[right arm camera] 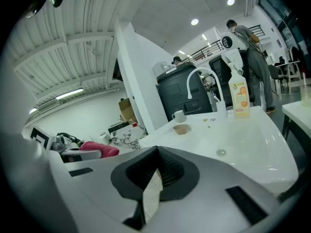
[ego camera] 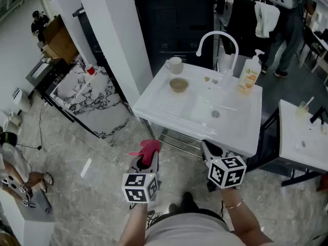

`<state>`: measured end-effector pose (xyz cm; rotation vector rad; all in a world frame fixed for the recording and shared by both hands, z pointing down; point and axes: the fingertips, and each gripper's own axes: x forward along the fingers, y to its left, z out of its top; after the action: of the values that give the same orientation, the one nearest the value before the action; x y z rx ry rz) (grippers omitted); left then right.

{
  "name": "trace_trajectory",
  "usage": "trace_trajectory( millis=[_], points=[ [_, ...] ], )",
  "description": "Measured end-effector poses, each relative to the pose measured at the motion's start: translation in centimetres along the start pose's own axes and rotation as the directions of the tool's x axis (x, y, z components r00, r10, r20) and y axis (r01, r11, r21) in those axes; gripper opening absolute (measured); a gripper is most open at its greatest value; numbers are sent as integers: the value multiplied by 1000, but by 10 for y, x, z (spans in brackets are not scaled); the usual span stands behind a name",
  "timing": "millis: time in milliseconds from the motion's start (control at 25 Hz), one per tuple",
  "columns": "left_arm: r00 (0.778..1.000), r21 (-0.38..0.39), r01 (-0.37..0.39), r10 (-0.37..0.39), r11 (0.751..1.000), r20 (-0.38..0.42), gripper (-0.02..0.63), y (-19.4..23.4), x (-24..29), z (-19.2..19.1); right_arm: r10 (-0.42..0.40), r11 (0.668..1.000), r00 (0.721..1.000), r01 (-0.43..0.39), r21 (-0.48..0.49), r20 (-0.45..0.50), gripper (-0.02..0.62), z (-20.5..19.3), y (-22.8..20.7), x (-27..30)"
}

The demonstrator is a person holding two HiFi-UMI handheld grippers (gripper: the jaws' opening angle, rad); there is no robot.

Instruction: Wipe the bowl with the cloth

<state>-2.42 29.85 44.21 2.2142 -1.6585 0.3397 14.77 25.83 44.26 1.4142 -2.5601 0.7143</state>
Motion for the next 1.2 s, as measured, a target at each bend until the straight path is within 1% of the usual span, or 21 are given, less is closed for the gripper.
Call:
trace_trajectory(
  millis=[480,720,960,1000,1040,1200],
  points=[
    [1000,13,-13,13,1000,9,45,4,23,16,19,1000,1000,-19,-10,10,6,15,-12,21],
    [999,14,-37,36,999,21,46,4,31,24,50,997,998,-52,49,32,8,26,-19,32],
    [998,16,-55,54,998,21,46,6,39,23,51,997,998,-53,51,39,9,34,-24,46],
    [998,14,-58,58,998,17,46,8,40,23,56,997,998,-58,58,37,12,36,-23,49],
    [998,13,-60,60,998,12,46,11,42,23,63,996,997,-65,68,38,31,38,-22,53],
    [998,9,-59,59,998,-4,46,25,61,26,73,992,997,-76,104,37,48,45,-26,75]
  ],
)
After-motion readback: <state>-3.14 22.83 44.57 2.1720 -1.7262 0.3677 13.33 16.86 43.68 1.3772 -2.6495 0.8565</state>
